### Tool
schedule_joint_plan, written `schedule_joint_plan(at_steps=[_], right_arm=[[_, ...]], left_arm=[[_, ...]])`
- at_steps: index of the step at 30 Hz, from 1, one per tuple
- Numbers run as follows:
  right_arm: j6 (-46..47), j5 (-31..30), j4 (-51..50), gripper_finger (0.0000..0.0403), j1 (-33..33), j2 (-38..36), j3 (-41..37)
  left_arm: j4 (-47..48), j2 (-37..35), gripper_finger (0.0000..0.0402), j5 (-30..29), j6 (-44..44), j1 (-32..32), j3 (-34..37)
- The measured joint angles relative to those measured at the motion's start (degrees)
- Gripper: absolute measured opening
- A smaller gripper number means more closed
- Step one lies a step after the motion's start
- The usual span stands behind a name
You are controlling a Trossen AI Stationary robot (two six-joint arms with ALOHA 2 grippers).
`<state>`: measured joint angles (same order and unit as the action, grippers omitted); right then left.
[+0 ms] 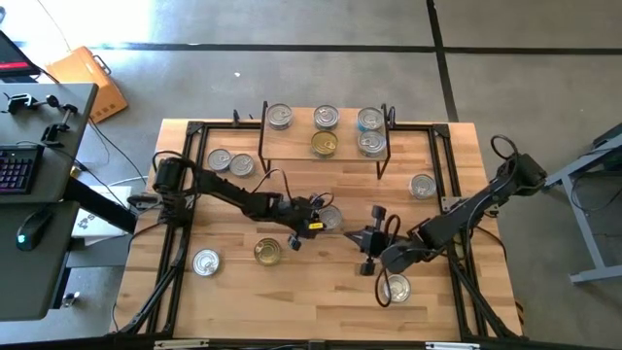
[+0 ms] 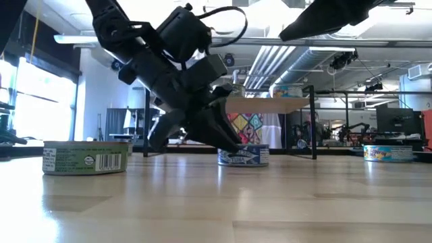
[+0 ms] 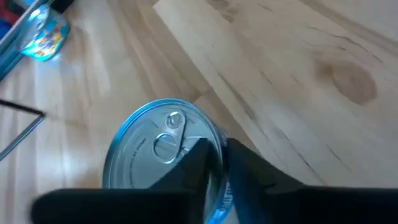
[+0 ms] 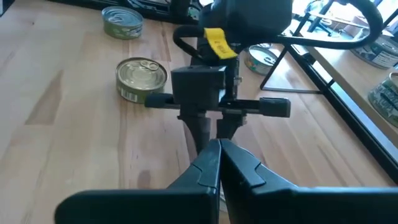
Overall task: Stack canned seafood by type on shelf
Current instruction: Put the blue tuna can on the shelf aligned with the other blue tuna can
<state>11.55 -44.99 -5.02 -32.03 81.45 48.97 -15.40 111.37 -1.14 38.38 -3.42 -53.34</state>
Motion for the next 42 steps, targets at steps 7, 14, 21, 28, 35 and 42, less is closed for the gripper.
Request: schedule_joint_plan(at_steps=[7,14,21,28,35,42], right_arm=[[-0.04,-0.07,-0.37,0.0,0.04,0.0,0.0],[0.09,-0.11,-0.39,0.0,0.04,0.0,-0.07],[0.02,-0.15,-0.5,0.0,0.04,0.0,-0.07],[0.13,-0.15,-0.78,0.0,0.04,0.02,-0.09],[0.02,-0.15,-0.78,0.0,0.12,0.02,-0.09],[0.02,-1.05,-1.22,0.0,0.13,0.02,-0.13]], left_arm=[[1.61,-0.87,0.0004,-7.31,-3.82,-2.68,0.11],[6.77,-6.16,0.0001,-17.67,-4.86,-7.56,0.63],[14.56,-13.62,0.0,-29.65,-5.84,-11.74,0.44],[19.93,-21.44,0.0,-39.71,-8.97,-15.55,0.44],[29.84,-33.47,0.0,-42.12,-13.73,-14.18,0.37],[33.47,-39.28,0.0,-38.1,-9.98,-3.66,0.35]])
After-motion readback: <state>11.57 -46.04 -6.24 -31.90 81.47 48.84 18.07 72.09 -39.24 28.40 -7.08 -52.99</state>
